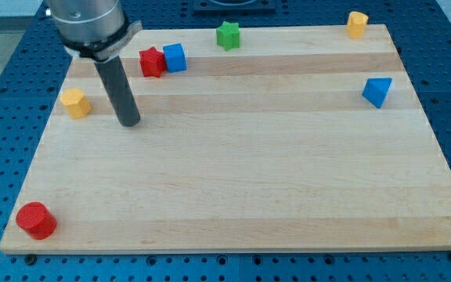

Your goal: Push the red star towards the bottom center

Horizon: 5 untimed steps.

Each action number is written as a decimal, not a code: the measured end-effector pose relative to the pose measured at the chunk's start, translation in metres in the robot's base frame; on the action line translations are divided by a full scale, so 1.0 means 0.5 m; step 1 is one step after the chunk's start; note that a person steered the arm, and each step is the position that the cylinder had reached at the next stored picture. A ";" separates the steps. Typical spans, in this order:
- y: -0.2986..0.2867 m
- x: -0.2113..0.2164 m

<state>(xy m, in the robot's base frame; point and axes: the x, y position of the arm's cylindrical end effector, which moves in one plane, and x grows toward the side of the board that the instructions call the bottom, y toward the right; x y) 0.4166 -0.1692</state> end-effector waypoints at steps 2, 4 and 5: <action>-0.030 -0.084; -0.098 -0.168; -0.089 -0.210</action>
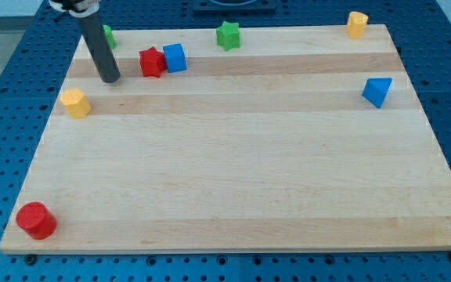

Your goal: Push the red star towards the bottom center

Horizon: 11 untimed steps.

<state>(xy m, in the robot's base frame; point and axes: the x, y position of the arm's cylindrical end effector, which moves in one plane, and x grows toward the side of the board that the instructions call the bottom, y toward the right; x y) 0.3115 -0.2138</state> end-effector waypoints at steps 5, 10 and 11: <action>0.138 -0.033; 0.163 0.231; 0.176 0.266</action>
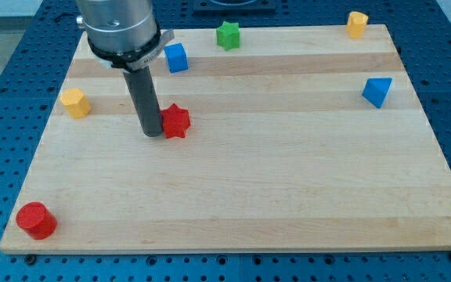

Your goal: Push the red star towards the bottom center

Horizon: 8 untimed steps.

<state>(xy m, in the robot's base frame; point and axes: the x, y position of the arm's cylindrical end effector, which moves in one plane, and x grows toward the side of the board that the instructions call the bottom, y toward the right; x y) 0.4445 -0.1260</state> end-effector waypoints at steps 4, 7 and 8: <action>0.089 -0.063; 0.118 -0.093; 0.118 -0.093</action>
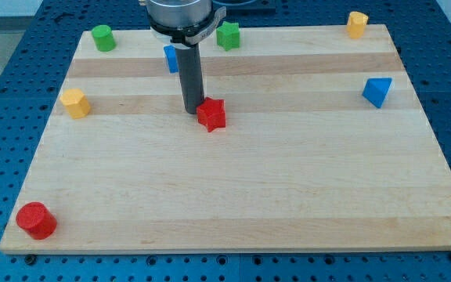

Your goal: Push the red star towards the bottom center

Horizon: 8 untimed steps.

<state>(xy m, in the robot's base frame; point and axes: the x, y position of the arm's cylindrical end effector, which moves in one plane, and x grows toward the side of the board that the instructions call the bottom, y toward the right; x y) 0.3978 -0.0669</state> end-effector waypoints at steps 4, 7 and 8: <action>0.073 -0.008; 0.129 0.009; 0.127 0.053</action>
<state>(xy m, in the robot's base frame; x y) 0.4243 -0.0035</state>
